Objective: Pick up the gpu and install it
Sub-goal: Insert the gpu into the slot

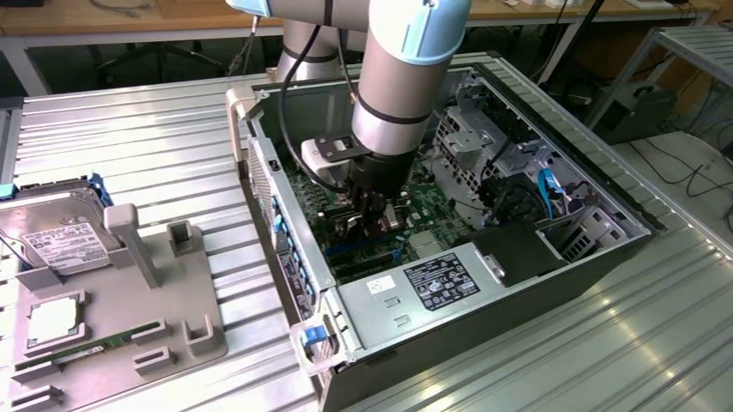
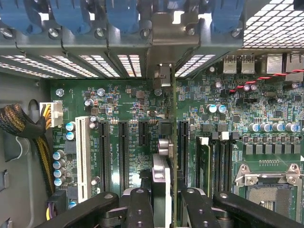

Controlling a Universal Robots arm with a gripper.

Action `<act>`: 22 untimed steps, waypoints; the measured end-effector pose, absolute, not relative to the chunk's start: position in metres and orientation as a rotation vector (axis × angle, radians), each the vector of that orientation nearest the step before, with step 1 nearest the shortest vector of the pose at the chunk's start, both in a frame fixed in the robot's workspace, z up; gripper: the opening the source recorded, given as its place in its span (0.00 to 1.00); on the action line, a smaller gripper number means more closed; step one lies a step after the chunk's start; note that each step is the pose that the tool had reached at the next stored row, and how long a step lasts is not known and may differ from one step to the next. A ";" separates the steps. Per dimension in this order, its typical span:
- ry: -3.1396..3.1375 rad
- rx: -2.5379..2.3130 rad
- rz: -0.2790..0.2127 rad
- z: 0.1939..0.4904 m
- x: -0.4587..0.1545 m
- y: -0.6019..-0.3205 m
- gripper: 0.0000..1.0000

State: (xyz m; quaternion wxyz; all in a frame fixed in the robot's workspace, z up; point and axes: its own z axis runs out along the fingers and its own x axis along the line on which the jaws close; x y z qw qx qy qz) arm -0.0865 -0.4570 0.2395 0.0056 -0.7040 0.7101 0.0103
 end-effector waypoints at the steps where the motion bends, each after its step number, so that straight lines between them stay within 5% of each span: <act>1: 2.223 -2.204 0.032 0.240 -0.086 -0.457 0.29; 22: 2.224 -2.205 0.029 0.242 -0.088 -0.457 0.28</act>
